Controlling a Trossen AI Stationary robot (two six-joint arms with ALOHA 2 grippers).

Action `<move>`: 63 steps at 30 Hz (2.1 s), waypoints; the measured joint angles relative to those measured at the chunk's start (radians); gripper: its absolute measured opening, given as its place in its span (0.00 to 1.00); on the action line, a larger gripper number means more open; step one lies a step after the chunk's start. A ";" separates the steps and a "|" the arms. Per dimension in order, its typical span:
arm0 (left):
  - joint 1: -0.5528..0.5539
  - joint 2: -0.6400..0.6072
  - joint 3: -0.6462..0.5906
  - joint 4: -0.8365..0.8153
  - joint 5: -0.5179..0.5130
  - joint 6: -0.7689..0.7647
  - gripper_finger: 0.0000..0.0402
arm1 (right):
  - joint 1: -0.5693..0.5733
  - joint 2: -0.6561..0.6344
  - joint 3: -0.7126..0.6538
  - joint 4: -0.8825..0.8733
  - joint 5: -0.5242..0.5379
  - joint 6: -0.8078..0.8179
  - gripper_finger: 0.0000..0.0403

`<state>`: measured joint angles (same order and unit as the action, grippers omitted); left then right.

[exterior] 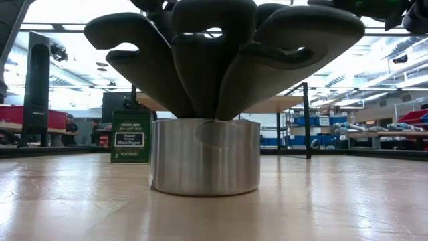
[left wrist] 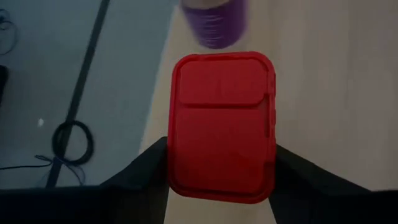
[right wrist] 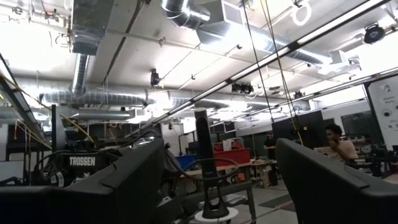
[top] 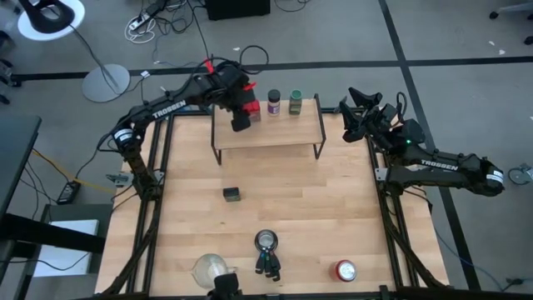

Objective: Shelf spices
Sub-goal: Remove the red seasoning can from the shelf

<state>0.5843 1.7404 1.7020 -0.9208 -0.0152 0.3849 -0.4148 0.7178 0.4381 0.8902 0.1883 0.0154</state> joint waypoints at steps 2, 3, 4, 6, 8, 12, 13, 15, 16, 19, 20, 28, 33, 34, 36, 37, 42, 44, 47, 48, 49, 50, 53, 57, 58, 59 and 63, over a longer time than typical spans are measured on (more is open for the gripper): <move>-0.019 0.001 0.030 -0.033 0.001 -0.001 0.50 | 0.000 0.000 0.000 0.000 0.000 0.000 0.77; -0.030 0.001 0.051 -0.052 0.001 -0.002 0.50 | 0.000 0.000 0.000 0.000 0.000 0.000 0.77; -0.041 0.001 0.073 -0.073 0.000 -0.004 0.50 | 0.000 0.000 0.000 0.000 0.000 0.000 0.77; -0.069 0.000 0.118 -0.117 -0.003 -0.011 0.50 | 0.000 0.000 0.000 0.000 0.000 0.000 0.77; -0.103 0.000 0.162 -0.150 -0.012 -0.024 0.50 | 0.000 0.000 0.000 0.000 0.000 0.000 0.77; -0.182 -0.001 0.235 -0.198 -0.018 -0.085 0.50 | 0.000 0.000 0.000 0.000 0.000 0.000 0.77; -0.204 -0.002 0.242 -0.207 -0.019 -0.106 0.50 | 0.000 0.000 0.000 0.000 0.000 0.000 0.77; -0.251 -0.002 0.243 -0.220 -0.021 -0.136 0.50 | 0.000 0.000 0.000 0.000 0.000 0.000 0.77; -0.275 -0.002 0.243 -0.227 -0.021 -0.155 0.50 | 0.000 0.000 0.000 0.000 0.000 0.000 0.77; -0.352 -0.002 0.213 -0.221 -0.024 -0.199 0.50 | 0.000 0.000 0.000 0.002 0.000 0.000 0.77; -0.378 -0.002 0.197 -0.212 -0.036 -0.212 0.50 | 0.000 0.000 0.000 0.004 0.000 0.000 0.77; -0.539 -0.001 0.001 -0.055 -0.080 -0.343 0.50 | 0.000 0.000 0.000 0.007 0.000 0.000 0.77; -0.586 -0.001 -0.165 0.058 -0.093 -0.440 0.50 | 0.000 0.000 0.000 0.008 0.000 0.000 0.77; -0.591 -0.001 -0.192 0.070 -0.093 -0.448 0.50 | 0.000 0.000 0.000 0.010 0.000 0.000 0.77; -0.599 -0.001 -0.249 0.110 -0.093 -0.468 0.50 | 0.000 0.000 0.000 0.011 0.000 0.000 0.77; -0.600 -0.001 -0.274 0.136 -0.092 -0.476 0.50 | 0.000 0.000 0.000 0.011 0.000 0.000 0.77; -0.599 -0.001 -0.361 0.192 -0.094 -0.509 0.50 | 0.000 0.000 0.000 0.013 0.000 0.000 0.77; -0.599 -0.001 -0.393 0.238 -0.099 -0.521 0.50 | 0.000 0.000 0.000 0.013 0.000 0.000 0.77; -0.600 -0.001 -0.436 0.297 -0.103 -0.527 0.50 | 0.000 0.000 0.000 0.013 0.000 0.000 0.77; -0.600 -0.001 -0.451 0.324 -0.103 -0.531 0.50 | 0.000 0.000 0.000 0.014 0.000 0.000 0.77; -0.600 -0.001 -0.466 0.340 -0.104 -0.539 0.50 | 0.000 0.000 0.000 0.013 0.000 0.000 0.77; -0.600 -0.001 -0.480 0.347 -0.106 -0.546 0.50 | 0.000 0.000 0.000 0.013 0.000 0.000 0.77; -0.600 -0.001 -0.513 0.365 -0.118 -0.549 0.50 | 0.000 0.000 0.000 0.013 0.000 0.000 0.77; -0.600 -0.003 -0.530 0.381 -0.122 -0.550 0.50 | 0.000 0.000 0.000 0.013 0.000 0.000 0.77; -0.600 -0.003 -0.532 0.384 -0.122 -0.550 0.50 | 0.000 0.000 0.000 0.013 0.000 0.000 0.77; -0.600 -0.003 -0.533 0.388 -0.121 -0.550 0.50 | 0.000 0.000 0.000 0.013 0.000 0.000 0.77; -0.600 -0.003 -0.534 0.397 -0.120 -0.554 0.51 | 0.000 0.000 0.000 0.012 0.000 0.000 0.77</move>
<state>-0.0154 1.7370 1.1681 -0.5236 -0.1351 -0.1694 -0.4149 0.7181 0.4381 0.9026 0.1886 0.0154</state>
